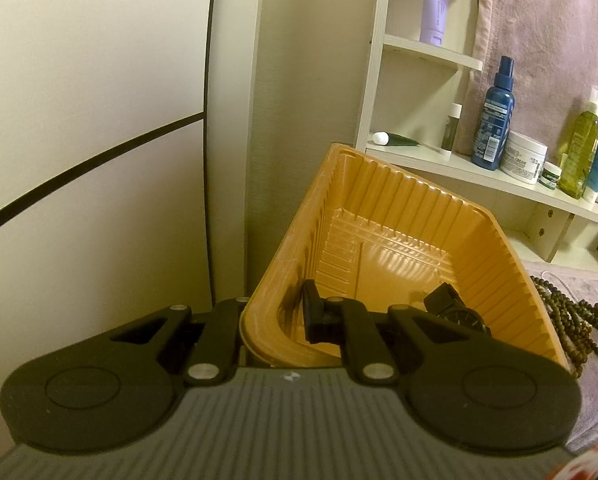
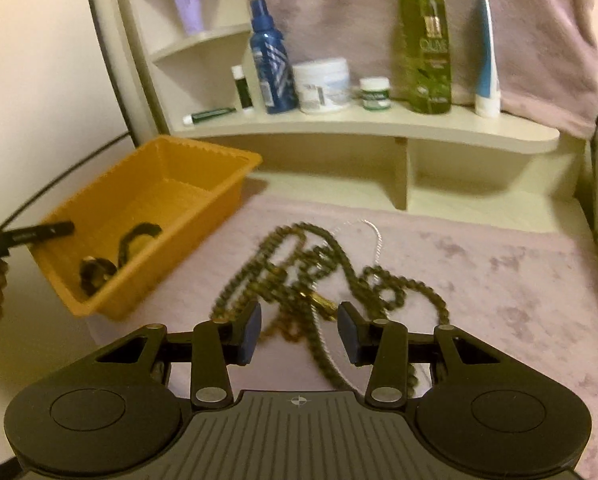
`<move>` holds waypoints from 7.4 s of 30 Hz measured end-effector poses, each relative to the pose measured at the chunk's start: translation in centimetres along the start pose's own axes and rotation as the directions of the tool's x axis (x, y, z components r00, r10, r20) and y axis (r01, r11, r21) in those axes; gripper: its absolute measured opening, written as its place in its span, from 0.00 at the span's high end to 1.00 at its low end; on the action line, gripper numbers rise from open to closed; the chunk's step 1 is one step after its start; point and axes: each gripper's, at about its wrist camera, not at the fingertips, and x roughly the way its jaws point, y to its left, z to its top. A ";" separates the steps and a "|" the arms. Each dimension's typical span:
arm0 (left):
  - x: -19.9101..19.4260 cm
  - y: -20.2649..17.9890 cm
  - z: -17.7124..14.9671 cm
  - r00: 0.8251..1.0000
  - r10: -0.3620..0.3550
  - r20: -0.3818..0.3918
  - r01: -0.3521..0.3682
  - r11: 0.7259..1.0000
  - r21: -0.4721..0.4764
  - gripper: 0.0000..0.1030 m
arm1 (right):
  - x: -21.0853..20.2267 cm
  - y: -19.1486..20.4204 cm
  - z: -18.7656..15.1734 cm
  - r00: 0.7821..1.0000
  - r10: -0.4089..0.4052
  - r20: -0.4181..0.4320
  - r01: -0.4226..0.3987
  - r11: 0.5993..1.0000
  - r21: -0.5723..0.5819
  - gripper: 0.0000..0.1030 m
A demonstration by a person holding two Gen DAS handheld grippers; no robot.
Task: Organize jewelry
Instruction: 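Move the right tool back over the bead necklaces, then pinch a dark bead necklace with the right tool and lift it, then lower the dangling bead necklace into the orange tray and open the right tool, then return the right tool to the remaining necklaces and gold pendant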
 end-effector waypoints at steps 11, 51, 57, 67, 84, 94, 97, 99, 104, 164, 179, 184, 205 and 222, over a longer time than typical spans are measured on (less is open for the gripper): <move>0.0 0.0 0.0 1.000 -0.001 0.001 0.001 1.000 0.000 0.89 | 2.1 0.0 -0.1 0.999 -0.022 -0.035 0.018 0.996 -0.090 0.58; 0.1 0.1 -0.2 1.000 -0.001 0.000 0.001 1.000 -0.001 0.89 | 5.5 2.2 1.3 0.997 0.030 -0.068 -0.047 0.966 -0.255 0.67; 0.0 0.1 -0.3 1.000 -0.001 0.000 0.001 1.000 0.000 0.89 | 6.5 3.5 1.1 0.997 -0.011 -0.076 -0.018 0.929 -0.368 0.67; 0.1 0.1 -0.3 1.000 -0.001 -0.001 0.001 1.000 0.000 0.89 | 6.4 3.8 0.7 0.995 -0.064 -0.071 0.025 0.889 -0.456 0.67; 0.1 0.1 -0.4 1.000 -0.003 0.000 0.003 1.000 -0.002 0.89 | 5.5 5.0 0.6 0.984 0.109 -0.143 -0.146 0.948 -0.283 0.67; 0.1 0.1 -0.4 1.000 -0.002 0.001 0.002 1.000 -0.005 0.89 | 6.9 5.3 -0.3 0.987 0.065 -0.149 -0.109 0.944 -0.311 0.81; 0.1 0.1 -0.4 1.000 -0.003 0.002 0.003 1.000 -0.005 0.89 | 6.2 4.8 -0.3 0.987 0.087 -0.138 -0.123 0.953 -0.278 0.94; 0.1 0.1 -0.4 1.000 -0.003 0.001 0.003 1.000 -0.005 0.89 | 5.6 4.3 -0.2 0.985 0.101 -0.142 -0.133 0.962 -0.240 0.94; 0.1 0.1 -0.3 1.000 -0.003 0.003 0.003 1.000 -0.006 0.89 | 3.9 3.3 0.2 0.984 0.152 -0.093 -0.164 0.975 -0.151 0.94; -0.7 -0.5 1.5 0.999 -0.034 -0.023 0.035 0.997 0.072 0.92 | 2.9 15.2 19.0 0.948 0.279 0.156 -0.236 0.940 -0.244 0.94; -0.9 -1.2 2.4 0.999 -0.029 -0.045 0.033 0.994 0.109 0.93 | 9.9 13.7 15.8 0.980 0.200 -0.015 -0.198 0.957 -0.212 0.94; -0.9 -1.3 2.4 0.999 -0.025 -0.046 0.030 0.994 0.109 0.93 | 11.7 13.1 14.7 0.981 0.179 -0.069 -0.189 0.967 -0.174 0.93; -1.1 -1.5 2.5 0.999 -0.012 -0.050 0.018 0.992 0.126 0.92 | 7.3 10.7 11.4 0.975 0.219 -0.043 -0.223 0.968 -0.119 0.61; -1.1 -1.6 2.5 0.999 -0.005 -0.047 0.011 0.991 0.133 0.92 | -0.7 0.7 8.4 1.000 0.017 0.015 -0.017 1.000 0.025 0.61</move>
